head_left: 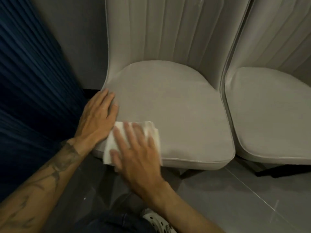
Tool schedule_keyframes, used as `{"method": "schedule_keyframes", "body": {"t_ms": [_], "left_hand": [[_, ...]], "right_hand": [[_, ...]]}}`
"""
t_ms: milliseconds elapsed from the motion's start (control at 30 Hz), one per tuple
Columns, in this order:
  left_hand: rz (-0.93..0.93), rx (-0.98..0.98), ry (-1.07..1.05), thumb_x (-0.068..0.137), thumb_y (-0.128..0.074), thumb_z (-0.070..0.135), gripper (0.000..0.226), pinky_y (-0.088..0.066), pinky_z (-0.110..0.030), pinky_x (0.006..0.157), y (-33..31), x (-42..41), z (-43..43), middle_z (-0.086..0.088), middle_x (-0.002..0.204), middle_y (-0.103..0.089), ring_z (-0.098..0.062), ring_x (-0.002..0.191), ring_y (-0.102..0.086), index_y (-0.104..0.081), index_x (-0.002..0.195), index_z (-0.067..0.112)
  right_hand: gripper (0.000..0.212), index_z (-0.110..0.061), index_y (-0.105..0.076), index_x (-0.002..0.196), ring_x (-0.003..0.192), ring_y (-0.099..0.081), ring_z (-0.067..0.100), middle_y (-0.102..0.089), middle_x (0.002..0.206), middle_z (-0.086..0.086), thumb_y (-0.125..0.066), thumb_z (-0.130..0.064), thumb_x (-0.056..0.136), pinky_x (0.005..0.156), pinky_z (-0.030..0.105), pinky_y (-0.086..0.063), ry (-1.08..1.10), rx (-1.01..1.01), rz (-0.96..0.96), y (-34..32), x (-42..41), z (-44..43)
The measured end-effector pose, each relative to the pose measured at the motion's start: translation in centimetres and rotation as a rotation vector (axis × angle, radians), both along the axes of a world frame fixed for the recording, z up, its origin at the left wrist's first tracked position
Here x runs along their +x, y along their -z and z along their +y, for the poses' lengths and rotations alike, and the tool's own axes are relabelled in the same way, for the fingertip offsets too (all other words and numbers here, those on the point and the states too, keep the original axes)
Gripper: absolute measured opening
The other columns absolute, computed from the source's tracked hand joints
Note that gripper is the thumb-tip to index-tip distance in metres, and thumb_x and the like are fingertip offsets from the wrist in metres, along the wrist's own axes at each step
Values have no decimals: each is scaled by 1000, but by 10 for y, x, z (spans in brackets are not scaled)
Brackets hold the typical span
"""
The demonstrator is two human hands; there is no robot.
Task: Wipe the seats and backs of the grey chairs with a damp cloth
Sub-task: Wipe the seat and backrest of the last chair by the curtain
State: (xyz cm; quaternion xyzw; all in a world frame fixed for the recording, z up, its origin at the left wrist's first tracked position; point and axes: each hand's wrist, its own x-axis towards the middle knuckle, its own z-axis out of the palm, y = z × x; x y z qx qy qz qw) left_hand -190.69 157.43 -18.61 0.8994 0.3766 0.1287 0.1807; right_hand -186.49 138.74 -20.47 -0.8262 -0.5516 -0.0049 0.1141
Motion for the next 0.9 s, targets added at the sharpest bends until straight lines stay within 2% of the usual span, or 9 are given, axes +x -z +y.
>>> {"method": "schedule_keyframes", "body": {"t_ms": [100,200,400,500,600,667,800,900], "left_hand": [[-9,13,1,113,-40,30,53,-18,-42,131,1,-1,-2,-15,171,-30,-31,159,-26,-41,160,7],[7,41,25,113,-42,30,53,-20,-45,131,3,-2,-2,-17,170,-31,-33,157,-28,-41,159,6],[3,37,27,113,-35,38,56,-16,-44,131,6,-4,-1,-11,173,-26,-30,159,-23,-37,163,11],[-13,31,30,113,-34,41,57,-15,-43,131,10,-5,0,-9,173,-25,-28,160,-23,-36,163,14],[-24,45,28,113,-36,40,55,-16,-44,130,12,-5,1,-10,173,-27,-30,159,-24,-38,163,14],[-26,43,29,114,-36,40,55,-17,-44,130,12,-5,1,-11,172,-27,-31,158,-25,-38,162,14],[-24,36,45,114,-33,43,57,-18,-47,130,9,-5,2,-13,172,-28,-32,158,-26,-38,162,13],[-5,19,36,112,-27,52,62,-19,-50,129,6,-3,3,-11,172,-28,-32,157,-26,-36,163,18]], "right_hand": [[59,-24,-32,161,152,-35,25,-34,167,6,-35,-49,107,120,48,-36,-61,13,-33,4,12,-10],[55,-29,-35,160,152,-36,23,-36,166,2,-40,-47,107,117,44,-38,-16,26,-87,5,44,-57],[53,-29,-34,161,154,-33,20,-34,167,-2,-32,-47,111,115,42,-39,91,20,-162,6,98,-131],[50,-26,-41,158,154,-34,18,-39,164,-3,-41,-37,109,115,37,-33,117,109,-172,10,117,-158],[52,-14,-47,154,150,-40,25,-45,160,6,-51,-32,105,118,35,-30,158,180,-73,13,136,-186],[53,-7,-52,149,143,-49,29,-51,154,10,-44,-37,107,120,32,-34,298,273,35,10,153,-210],[44,-16,-56,147,138,-53,21,-54,152,-1,-40,-35,111,116,24,-37,594,567,52,-5,169,-222],[45,-13,-54,149,142,-48,16,-52,154,4,-39,-32,111,119,23,-32,548,660,89,-10,166,-170]]}}
